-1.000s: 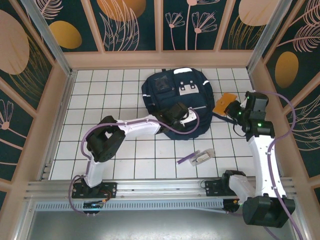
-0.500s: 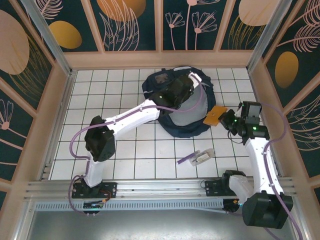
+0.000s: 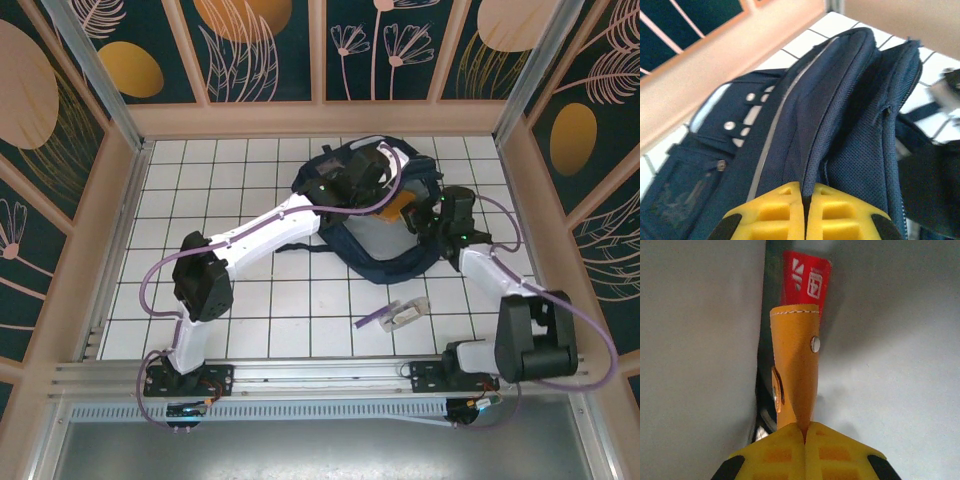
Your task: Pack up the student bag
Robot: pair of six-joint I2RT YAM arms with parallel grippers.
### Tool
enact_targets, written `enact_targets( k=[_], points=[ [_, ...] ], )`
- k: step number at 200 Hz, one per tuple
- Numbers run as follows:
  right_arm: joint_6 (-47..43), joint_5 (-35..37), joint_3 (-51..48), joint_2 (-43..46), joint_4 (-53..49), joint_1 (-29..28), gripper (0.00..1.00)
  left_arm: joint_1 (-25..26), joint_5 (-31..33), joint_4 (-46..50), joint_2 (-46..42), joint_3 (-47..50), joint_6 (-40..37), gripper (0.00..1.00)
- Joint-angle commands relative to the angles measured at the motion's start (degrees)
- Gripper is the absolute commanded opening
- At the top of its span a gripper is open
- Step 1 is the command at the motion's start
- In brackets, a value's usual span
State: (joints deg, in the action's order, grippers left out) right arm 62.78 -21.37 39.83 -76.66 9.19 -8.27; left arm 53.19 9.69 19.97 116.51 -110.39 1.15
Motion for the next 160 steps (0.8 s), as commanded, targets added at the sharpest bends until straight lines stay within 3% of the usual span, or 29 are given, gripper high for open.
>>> enact_targets(
  k=[1, 35, 53, 86, 114, 139, 160],
  points=[
    [7.67, 9.96, 0.39, -4.53, 14.76, -3.26, 0.00, 0.33, -9.44, -7.66, -5.93, -2.93, 7.35, 0.00],
    [13.75, 15.53, 2.80, -14.80, 25.89, -6.16, 0.00, 0.36, -10.00, -8.54, -6.84, -2.83, 8.80, 0.00],
    [15.24, 16.79, 5.50, -19.83, 26.71, -7.00, 0.00, 0.34, -9.09, -8.11, -7.06, -2.55, 8.61, 0.00],
    [17.22, 12.98, 8.50, -24.69, 27.20, -7.98, 0.28, 0.39, -7.06, -8.53, -7.77, -0.36, 7.96, 0.00],
    [17.20, 12.98, 8.98, -19.46, 17.03, -9.01, 0.48, 0.20, -2.54, -9.97, -8.80, 2.78, 7.09, 0.00],
    [13.48, 13.97, 10.61, -12.72, 1.83, -8.44, 0.56, -0.70, -1.65, -11.64, -9.48, 5.71, 6.73, 0.00],
    [8.42, 12.80, 9.17, -7.42, -4.69, -6.83, 0.58, -1.55, -0.88, -12.48, -9.57, 8.07, 6.58, 0.00]
  ],
)
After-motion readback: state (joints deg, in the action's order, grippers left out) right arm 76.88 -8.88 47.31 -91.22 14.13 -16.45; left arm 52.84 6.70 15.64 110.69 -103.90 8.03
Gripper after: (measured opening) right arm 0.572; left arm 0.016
